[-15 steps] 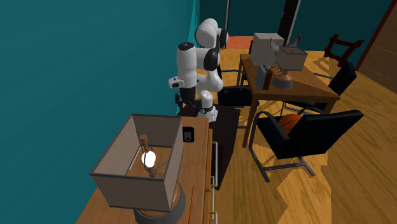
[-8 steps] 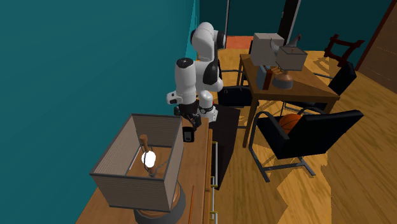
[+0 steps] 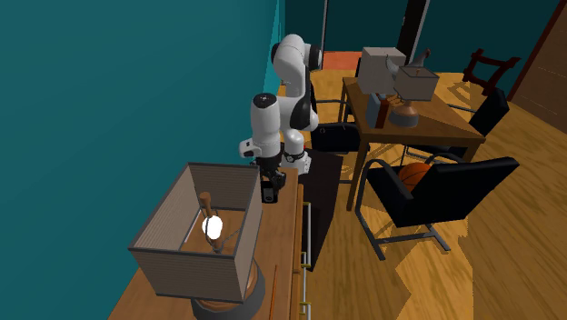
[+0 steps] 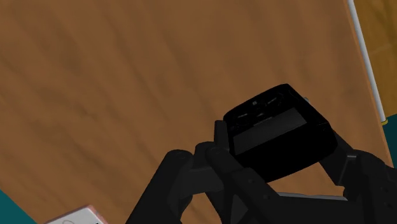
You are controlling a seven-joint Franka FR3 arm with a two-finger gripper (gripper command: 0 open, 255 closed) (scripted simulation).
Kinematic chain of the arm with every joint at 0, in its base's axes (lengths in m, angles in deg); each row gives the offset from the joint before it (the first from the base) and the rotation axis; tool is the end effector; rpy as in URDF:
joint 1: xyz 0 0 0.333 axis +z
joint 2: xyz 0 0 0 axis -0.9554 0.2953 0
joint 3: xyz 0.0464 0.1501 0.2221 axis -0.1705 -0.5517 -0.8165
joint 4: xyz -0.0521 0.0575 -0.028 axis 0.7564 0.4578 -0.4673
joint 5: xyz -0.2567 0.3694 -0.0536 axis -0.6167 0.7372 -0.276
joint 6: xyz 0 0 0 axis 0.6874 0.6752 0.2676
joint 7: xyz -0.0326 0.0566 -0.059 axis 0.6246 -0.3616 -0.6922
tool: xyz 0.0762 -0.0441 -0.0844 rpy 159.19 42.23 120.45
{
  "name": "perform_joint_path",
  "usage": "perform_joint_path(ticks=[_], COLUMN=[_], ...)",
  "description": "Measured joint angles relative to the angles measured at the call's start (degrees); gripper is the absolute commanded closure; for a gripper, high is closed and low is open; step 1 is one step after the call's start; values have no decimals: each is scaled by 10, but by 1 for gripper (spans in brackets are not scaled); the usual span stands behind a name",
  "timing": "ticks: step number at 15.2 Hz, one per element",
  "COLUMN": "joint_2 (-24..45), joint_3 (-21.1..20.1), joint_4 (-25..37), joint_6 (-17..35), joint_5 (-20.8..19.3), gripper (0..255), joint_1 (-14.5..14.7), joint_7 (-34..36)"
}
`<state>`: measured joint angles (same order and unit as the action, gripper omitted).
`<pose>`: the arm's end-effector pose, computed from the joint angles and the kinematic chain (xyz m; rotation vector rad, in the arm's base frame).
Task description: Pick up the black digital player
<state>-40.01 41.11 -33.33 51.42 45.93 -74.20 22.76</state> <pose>0.5753 0.1188 0.3799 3.1176 -0.3045 -0.0057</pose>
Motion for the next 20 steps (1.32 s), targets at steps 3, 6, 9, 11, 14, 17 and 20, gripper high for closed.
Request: perform_joint_path(ticks=[3, 6, 9, 11, 14, 17, 20], joint_2=[0, 0, 0, -3, -7, -10, -13], joint_3=[0, 0, 0, 0, 0, 1, 1], joint_4=[-1, -1, 0, 6, 22, 43, 63], joint_6=[1, 1, 0, -9, -29, -53, -76], joint_5=[0, 0, 0, 0, 1, 1, 2], gripper=[255, 255, 255, 255, 255, 255, 255], joint_1=[0, 0, 0, 0, 0, -1, -1], joint_7=[0, 0, 1, 0, 0, -2, -2])
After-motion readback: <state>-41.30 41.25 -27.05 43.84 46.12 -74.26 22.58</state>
